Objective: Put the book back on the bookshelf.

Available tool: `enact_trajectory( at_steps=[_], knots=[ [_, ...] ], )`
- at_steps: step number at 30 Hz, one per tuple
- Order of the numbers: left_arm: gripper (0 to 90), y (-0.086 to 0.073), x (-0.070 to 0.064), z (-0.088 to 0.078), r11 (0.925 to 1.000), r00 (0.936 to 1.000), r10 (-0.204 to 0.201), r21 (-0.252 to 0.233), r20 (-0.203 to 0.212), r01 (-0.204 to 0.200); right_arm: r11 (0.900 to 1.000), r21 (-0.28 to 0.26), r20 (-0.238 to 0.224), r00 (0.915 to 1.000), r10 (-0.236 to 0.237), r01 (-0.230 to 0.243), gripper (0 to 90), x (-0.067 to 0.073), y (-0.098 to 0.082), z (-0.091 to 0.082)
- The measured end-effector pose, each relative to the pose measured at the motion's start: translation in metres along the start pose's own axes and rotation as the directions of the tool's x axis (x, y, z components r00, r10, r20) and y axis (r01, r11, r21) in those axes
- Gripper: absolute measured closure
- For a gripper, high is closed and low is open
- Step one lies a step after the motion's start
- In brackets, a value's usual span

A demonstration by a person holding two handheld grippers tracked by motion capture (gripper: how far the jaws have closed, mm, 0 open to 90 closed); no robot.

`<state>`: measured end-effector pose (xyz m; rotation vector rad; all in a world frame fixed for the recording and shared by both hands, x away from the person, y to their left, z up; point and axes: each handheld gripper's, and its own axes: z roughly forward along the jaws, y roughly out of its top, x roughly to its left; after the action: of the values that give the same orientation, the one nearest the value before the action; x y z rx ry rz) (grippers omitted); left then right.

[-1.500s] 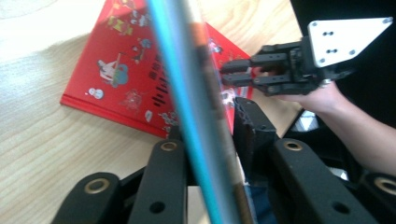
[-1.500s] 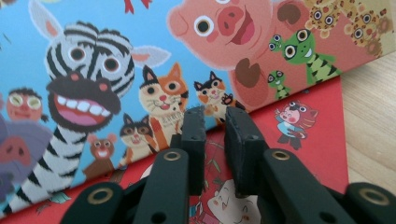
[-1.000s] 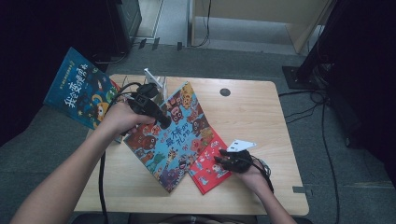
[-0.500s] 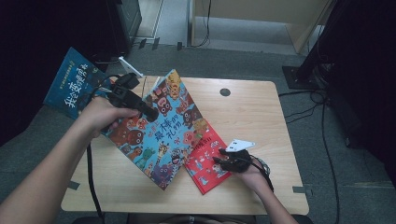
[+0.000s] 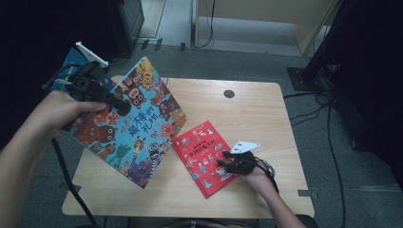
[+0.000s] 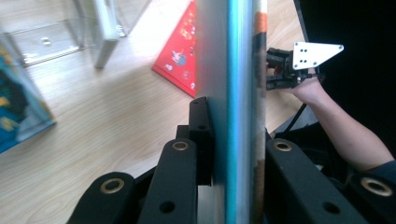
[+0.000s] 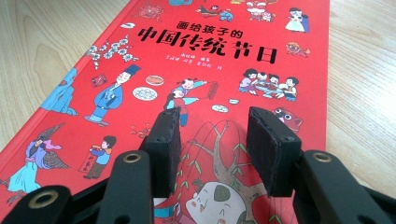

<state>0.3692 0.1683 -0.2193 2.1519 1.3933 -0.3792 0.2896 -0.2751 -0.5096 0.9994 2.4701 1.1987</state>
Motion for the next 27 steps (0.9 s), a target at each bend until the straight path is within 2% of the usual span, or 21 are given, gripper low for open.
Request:
enact_trajectory(
  at_steps=[4,8,14,20,27],
  knots=[
    [81.3,-0.007,0.011,-0.02,0.9982,0.9992,-0.04,-0.045,0.003,0.04,1.0,-0.003,-0.001,1.0,0.001,-0.001,55.2,0.0,0.0,0.0],
    [80.9,-0.015,0.019,-0.041,0.9943,0.9983,-0.059,-0.089,-0.004,0.058,1.0,-0.002,-0.002,1.0,0.001,-0.001,55.4,0.0,0.0,0.0],
    [81.1,-0.026,0.037,-0.073,0.9834,0.9935,-0.112,-0.145,-0.017,0.109,1.0,-0.002,0.0,0.9999,-0.01,0.01,55.6,0.0,0.0,0.0],
    [81.0,-0.032,0.061,-0.092,0.9697,0.9842,-0.174,-0.18,-0.034,0.165,1.0,-0.002,0.0,1.0,-0.009,0.009,55.7,0.0,0.0,0.0],
    [80.8,-0.036,0.086,-0.111,0.9504,0.9681,-0.241,-0.218,-0.068,0.221,1.0,-0.005,-0.001,0.9999,-0.011,0.011,55.8,0.0,0.0,0.001]
  ],
)
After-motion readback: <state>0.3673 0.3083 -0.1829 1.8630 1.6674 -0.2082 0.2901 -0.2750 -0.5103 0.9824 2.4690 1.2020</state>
